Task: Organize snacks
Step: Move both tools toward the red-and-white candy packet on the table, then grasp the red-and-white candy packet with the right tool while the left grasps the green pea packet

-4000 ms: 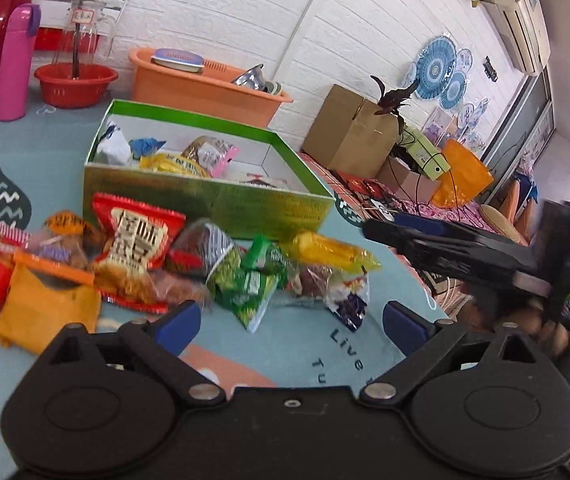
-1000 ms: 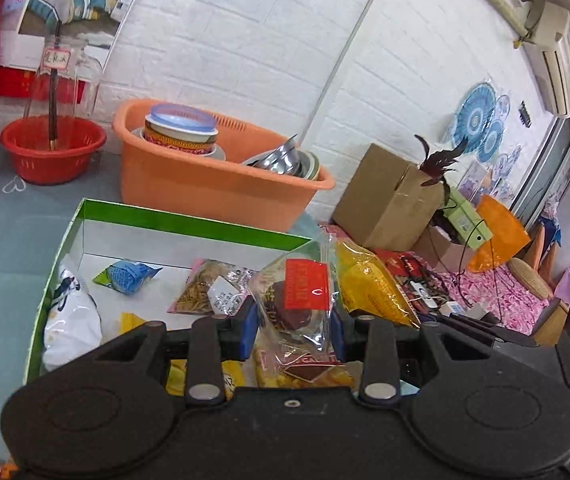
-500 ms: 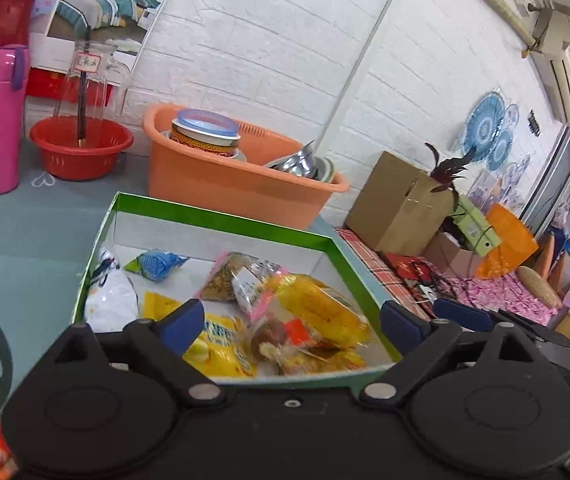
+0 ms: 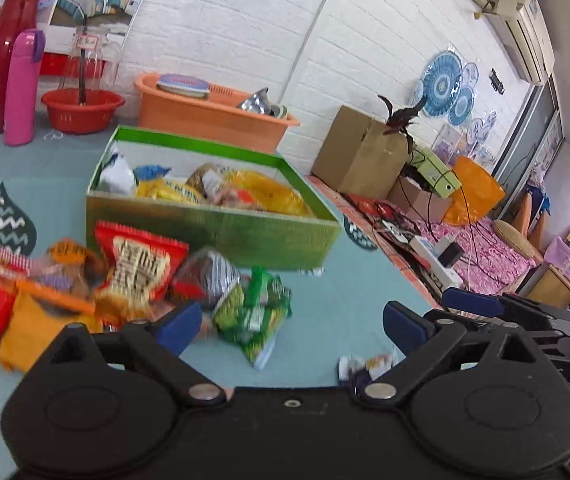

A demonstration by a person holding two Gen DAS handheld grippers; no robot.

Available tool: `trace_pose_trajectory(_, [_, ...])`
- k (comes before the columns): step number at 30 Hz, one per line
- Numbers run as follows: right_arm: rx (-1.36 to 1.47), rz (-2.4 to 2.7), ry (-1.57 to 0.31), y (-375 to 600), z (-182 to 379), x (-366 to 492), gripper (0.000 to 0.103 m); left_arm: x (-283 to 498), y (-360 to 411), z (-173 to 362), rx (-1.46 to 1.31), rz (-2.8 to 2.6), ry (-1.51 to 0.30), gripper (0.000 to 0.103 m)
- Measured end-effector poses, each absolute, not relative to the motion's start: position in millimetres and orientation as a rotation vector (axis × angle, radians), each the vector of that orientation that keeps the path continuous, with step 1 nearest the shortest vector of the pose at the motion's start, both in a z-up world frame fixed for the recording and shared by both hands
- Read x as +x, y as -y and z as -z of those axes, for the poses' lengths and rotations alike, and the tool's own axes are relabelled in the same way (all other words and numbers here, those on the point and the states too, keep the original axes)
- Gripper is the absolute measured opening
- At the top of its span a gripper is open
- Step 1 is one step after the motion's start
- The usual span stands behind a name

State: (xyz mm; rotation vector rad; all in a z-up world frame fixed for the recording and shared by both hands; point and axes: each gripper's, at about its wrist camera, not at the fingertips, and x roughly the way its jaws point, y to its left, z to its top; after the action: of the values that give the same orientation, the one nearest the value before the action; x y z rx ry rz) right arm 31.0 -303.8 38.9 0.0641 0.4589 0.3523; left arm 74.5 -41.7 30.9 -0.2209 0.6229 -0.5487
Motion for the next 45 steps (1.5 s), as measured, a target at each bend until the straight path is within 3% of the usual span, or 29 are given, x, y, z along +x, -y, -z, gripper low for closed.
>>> trace_pose_trajectory(7, [0.102,-0.342,-0.578,300,0,18,0.103,52,49,-5,-0.220,0.601,-0.683,0.103])
trace_pose_trajectory(12, [0.061,-0.354,-0.676,291,8,17,0.103,48,48,-16,-0.185,0.618,-0.687,0.103])
trace_pose_trajectory(18, [-0.002,-0.383,-0.566,297,-12,5,0.103,57,47,-22,-0.182,0.584,-0.658,0.103])
trace_pose_trajectory(23, [-0.019,-0.359,-0.645,295,20,28,0.103,83,64,3,-0.207,0.569,-0.708,0.103])
trace_pose_trajectory(25, [-0.033,-0.342,-0.646,293,28,33,0.095,95,71,7,-0.193,0.531,-0.691,0.103])
trace_pose_trajectory(27, [-0.008,-0.353,-0.655,294,32,36,0.051,107,77,8,-0.153,0.486,-0.658,0.103])
trace_pose_trajectory(29, [0.011,-0.377,-0.663,294,32,35,0.046,117,81,8,-0.123,0.451,-0.638,0.103])
trace_pose_trajectory(32, [0.000,-0.393,-0.648,294,30,31,0.049,128,86,12,-0.073,0.453,-0.635,0.103])
trace_pose_trajectory(35, [0.015,-0.389,-0.636,297,28,32,0.064,136,96,24,0.003,0.469,-0.667,0.103])
trace_pose_trajectory(37, [0.034,-0.385,-0.634,300,28,37,0.069,135,100,31,0.044,0.469,-0.688,0.085])
trace_pose_trajectory(40, [0.041,-0.378,-0.633,299,29,42,0.081,135,97,33,0.017,0.488,-0.707,0.090])
trace_pose_trajectory(41, [0.040,-0.380,-0.632,299,29,44,0.082,135,96,33,0.011,0.492,-0.711,0.090])
trace_pose_trajectory(43, [0.038,-0.386,-0.630,296,29,48,0.083,137,95,33,-0.001,0.491,-0.712,0.103])
trace_pose_trajectory(45, [0.033,-0.392,-0.630,292,29,52,0.083,138,97,34,0.006,0.486,-0.701,0.101])
